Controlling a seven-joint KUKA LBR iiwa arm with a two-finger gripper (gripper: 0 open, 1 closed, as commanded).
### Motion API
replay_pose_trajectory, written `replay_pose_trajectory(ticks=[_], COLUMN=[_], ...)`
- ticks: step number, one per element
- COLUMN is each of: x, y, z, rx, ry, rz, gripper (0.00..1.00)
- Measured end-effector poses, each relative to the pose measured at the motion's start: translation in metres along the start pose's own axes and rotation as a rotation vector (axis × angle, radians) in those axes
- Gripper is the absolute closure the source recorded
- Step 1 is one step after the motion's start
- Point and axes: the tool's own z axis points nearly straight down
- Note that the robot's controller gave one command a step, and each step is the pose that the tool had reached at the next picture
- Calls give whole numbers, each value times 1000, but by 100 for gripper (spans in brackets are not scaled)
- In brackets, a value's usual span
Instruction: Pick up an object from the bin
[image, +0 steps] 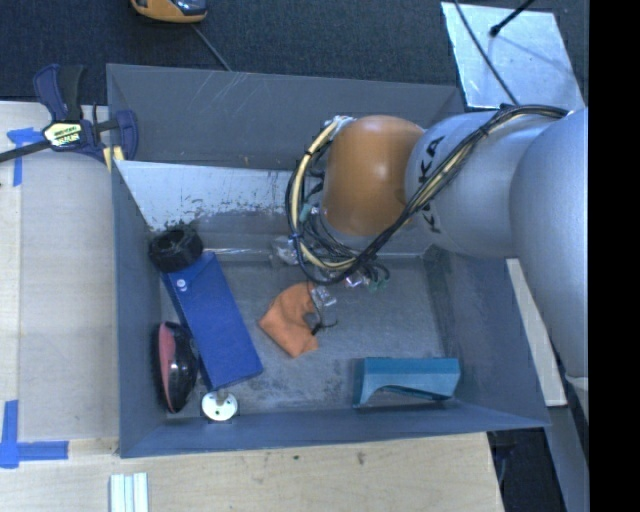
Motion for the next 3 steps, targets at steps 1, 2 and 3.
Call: replay_pose_trajectory(ticks=[1, 2, 3], x=[5, 5, 6], y=[2, 2, 3], z=[-2, -2, -6], rx=[0, 0, -1], ry=[-1, -1, -1], rz=[-20, -20, -19], gripper=[100, 100, 100])
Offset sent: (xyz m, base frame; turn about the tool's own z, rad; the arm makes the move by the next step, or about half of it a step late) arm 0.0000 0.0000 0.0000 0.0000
